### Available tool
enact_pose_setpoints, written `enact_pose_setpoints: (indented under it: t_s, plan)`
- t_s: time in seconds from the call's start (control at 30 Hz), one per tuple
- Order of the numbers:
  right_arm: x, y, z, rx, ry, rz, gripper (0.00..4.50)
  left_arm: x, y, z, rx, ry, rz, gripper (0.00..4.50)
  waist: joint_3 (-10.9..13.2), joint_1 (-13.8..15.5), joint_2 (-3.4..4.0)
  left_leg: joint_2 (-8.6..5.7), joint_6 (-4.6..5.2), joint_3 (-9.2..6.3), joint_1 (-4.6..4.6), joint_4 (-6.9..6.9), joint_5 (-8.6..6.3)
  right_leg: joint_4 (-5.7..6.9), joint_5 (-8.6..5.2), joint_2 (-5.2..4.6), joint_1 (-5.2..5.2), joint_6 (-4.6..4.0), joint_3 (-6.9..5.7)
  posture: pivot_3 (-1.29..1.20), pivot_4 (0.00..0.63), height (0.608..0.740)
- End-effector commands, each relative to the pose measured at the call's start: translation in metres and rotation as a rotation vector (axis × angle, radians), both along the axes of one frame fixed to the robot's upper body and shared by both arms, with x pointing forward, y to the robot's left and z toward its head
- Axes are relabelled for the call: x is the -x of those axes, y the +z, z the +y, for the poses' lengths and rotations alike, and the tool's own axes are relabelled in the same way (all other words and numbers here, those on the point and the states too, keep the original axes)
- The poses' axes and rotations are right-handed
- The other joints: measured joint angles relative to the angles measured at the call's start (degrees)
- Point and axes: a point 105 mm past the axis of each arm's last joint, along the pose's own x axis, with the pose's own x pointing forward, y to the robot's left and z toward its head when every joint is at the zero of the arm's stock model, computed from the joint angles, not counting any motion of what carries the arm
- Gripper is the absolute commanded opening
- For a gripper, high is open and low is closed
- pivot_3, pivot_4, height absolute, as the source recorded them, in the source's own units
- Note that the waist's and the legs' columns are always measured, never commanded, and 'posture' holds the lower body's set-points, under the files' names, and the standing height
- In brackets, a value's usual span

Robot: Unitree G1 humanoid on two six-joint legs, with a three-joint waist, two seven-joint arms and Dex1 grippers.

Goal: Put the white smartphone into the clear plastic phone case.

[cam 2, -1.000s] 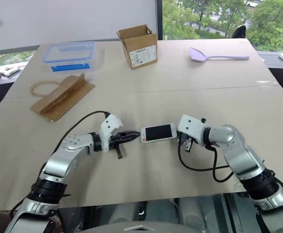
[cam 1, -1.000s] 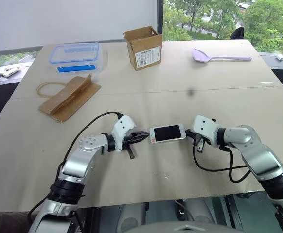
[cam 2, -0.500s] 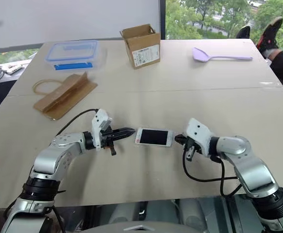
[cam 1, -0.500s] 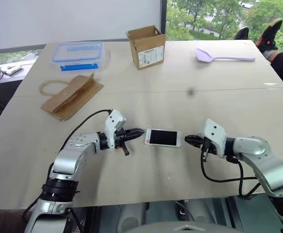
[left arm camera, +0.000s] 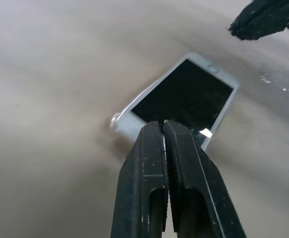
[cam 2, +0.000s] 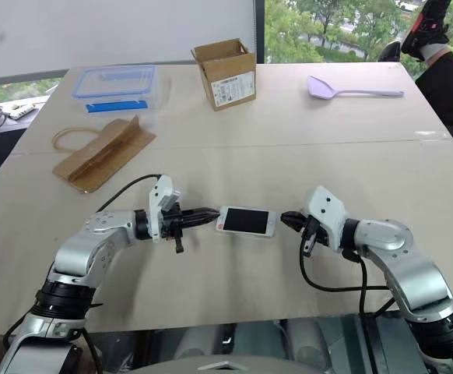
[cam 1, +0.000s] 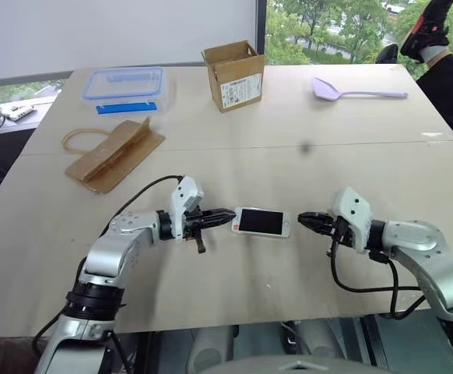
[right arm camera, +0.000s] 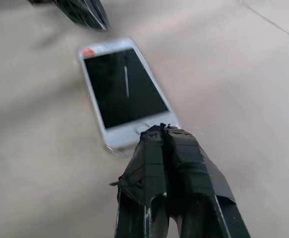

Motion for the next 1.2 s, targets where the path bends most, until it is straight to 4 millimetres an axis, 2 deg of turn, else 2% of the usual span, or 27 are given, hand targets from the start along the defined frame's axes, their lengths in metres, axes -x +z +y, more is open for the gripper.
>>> enact_pose_setpoints:
  t_s: [0.03, 0.1, 0.27, 0.53, 0.93, 1.2]
  plan:
    - [-0.002, 0.003, 0.007, 0.025, 0.004, -0.038, 0.0, 0.001, 0.006, -0.014, 0.019, -0.03, -0.038, 0.15, 0.0, 0.0, 0.0, 0.0, 0.0, 0.0, 0.0, 0.0, 0.0, 0.0, 0.0, 0.0, 0.0, 0.0, 0.0, 0.0, 0.15, 0.74]
    - [-0.003, 0.002, 0.008, 0.038, 0.002, -0.042, 0.0, 0.001, 0.006, -0.015, 0.019, -0.023, -0.048, 0.15, 0.0, 0.0, 0.0, -0.01, 0.0, 0.01, 0.0, 0.01, 0.0, 0.0, 0.0, 0.0, 0.0, 0.0, 0.01, 0.0, 0.15, 0.74]
    - [-0.006, -0.001, 0.009, 0.054, -0.002, -0.042, 0.0, -0.002, -0.001, 0.011, -0.021, 0.064, -0.035, 0.15, 0.0, -0.3, 0.0, 0.01, 0.0, 0.0, 0.02, 0.0, 0.0, 0.01, 0.0, 0.04, -0.01, 0.0, 0.01, 0.0, 0.15, 0.74]
    - [-0.011, -0.01, 0.009, 0.107, 0.003, -0.043, 0.0, -0.002, -0.006, 0.019, -0.051, 0.102, -0.04, 0.15, 0.0, 0.1, -0.01, 0.0, 0.0, 0.02, -0.01, 0.03, 0.0, -0.01, 0.0, -0.04, 0.0, 0.0, 0.02, 0.0, 0.15, 0.74]
    - [-0.013, -0.013, 0.016, 0.103, 0.025, -0.04, 0.0, -0.001, -0.016, 0.011, -0.081, 0.081, -0.046, 0.15, 0.0, 0.0, -0.01, 0.0, 0.0, 0.02, 0.0, 0.01, 0.0, 0.0, 0.0, 0.0, 0.0, 0.0, 0.01, 0.0, 0.15, 0.74]
    - [-0.012, -0.014, 0.028, 0.095, 0.069, -0.046, 0.0, 0.0, -0.017, 0.003, -0.078, 0.063, -0.041, 0.15, 0.0, -0.1, 0.0, 0.0, 0.0, 0.02, 0.01, 0.01, 0.0, 0.0, 0.0, 0.0, 0.0, 0.0, 0.01, 0.0, 0.15, 0.74]
